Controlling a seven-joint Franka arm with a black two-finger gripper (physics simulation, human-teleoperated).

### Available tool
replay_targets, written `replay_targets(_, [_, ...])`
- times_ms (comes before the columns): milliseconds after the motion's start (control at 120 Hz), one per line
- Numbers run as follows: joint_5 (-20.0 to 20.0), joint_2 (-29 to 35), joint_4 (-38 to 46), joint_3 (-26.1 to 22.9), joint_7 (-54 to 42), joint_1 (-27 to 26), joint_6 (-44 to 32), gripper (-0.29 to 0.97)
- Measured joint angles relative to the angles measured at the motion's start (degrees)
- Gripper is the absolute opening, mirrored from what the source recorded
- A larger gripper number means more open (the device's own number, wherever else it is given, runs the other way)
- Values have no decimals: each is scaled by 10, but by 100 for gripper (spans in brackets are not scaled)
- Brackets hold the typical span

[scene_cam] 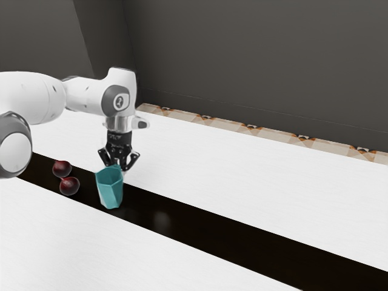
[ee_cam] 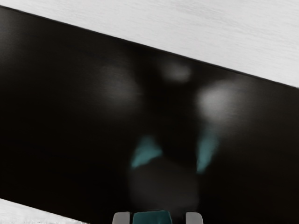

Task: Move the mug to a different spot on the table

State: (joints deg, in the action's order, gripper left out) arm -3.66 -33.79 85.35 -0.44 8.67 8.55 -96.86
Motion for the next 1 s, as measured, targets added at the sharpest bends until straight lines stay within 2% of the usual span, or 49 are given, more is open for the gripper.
replay_targets(183, [42,-11,0,0,-7,2,10,-5])
replay_targets(542, [79,-28,0,0,-19,2,7,-5])
replay_targets(767, [106,-28,3,0,-23,1,3,39])
replay_targets(875, [117,-29,4,0,-24,1,-2,50])
replay_targets(1000, [125,-30,3,-7,-26,0,-12,58])
